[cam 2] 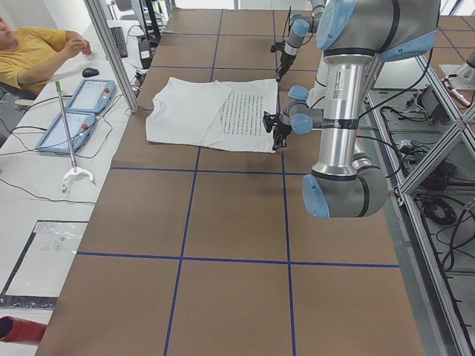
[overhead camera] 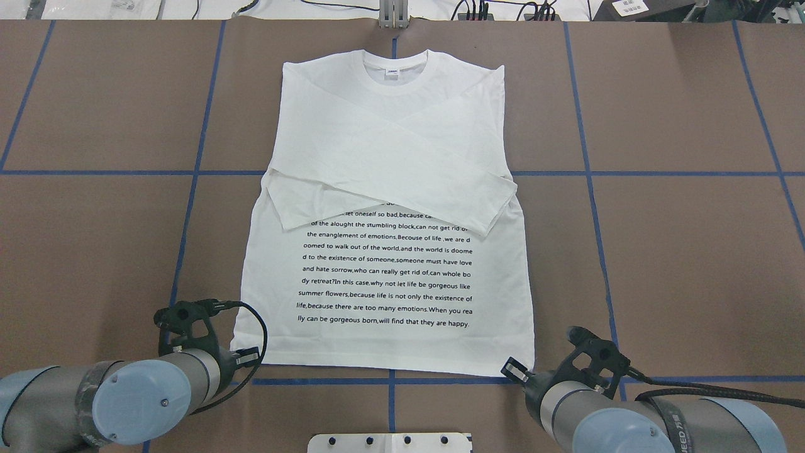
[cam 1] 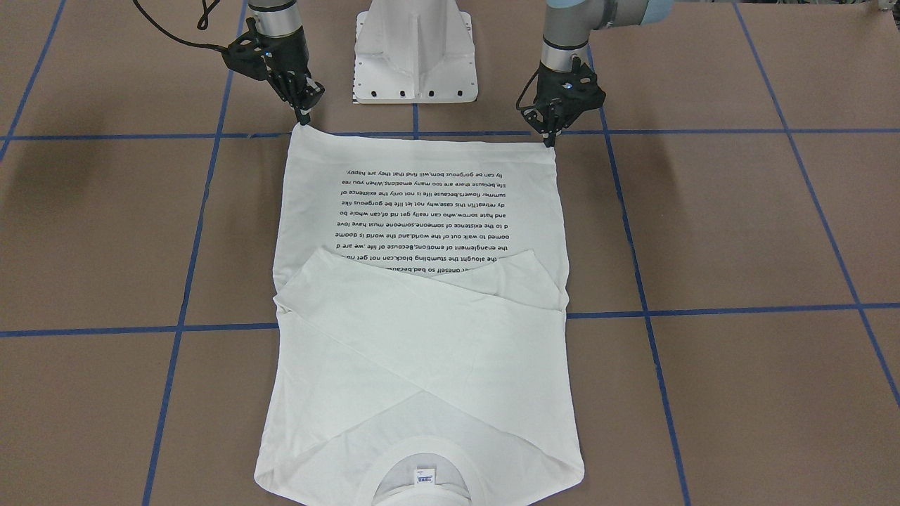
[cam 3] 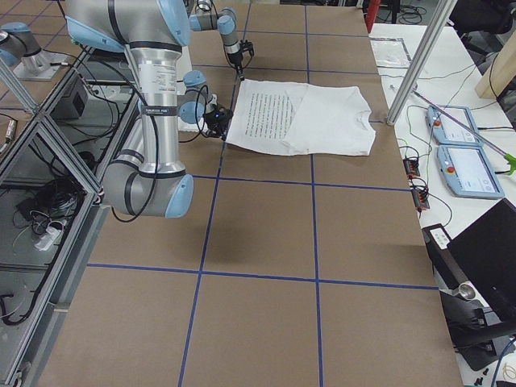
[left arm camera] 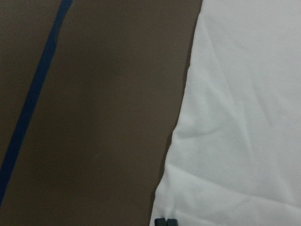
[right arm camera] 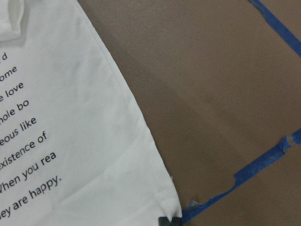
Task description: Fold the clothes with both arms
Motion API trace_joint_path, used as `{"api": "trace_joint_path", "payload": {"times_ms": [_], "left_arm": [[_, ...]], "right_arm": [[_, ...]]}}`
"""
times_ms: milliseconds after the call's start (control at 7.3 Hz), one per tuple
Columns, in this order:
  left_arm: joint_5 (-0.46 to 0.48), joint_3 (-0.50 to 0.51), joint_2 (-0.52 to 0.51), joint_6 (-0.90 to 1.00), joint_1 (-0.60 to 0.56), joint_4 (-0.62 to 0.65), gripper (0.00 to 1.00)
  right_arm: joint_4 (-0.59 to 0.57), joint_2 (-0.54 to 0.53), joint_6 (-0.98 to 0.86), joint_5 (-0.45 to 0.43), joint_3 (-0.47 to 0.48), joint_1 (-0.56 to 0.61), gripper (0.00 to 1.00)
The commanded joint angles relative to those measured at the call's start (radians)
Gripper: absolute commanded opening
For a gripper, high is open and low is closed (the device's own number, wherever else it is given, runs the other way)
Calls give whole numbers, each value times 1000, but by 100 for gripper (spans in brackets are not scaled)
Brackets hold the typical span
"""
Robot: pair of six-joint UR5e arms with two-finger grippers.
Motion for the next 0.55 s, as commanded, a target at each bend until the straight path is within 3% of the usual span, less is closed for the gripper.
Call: {"api": "trace_joint_path", "payload": {"times_ms": [0, 411], "left_arm": [[-3, -50, 9, 1, -6, 2, 0], [-3, -155, 22, -35, 14, 75, 0]], "right_arm": [[0, 1, 0, 1, 3, 1, 0], [0, -4, 0, -8, 55, -64, 0]]}}
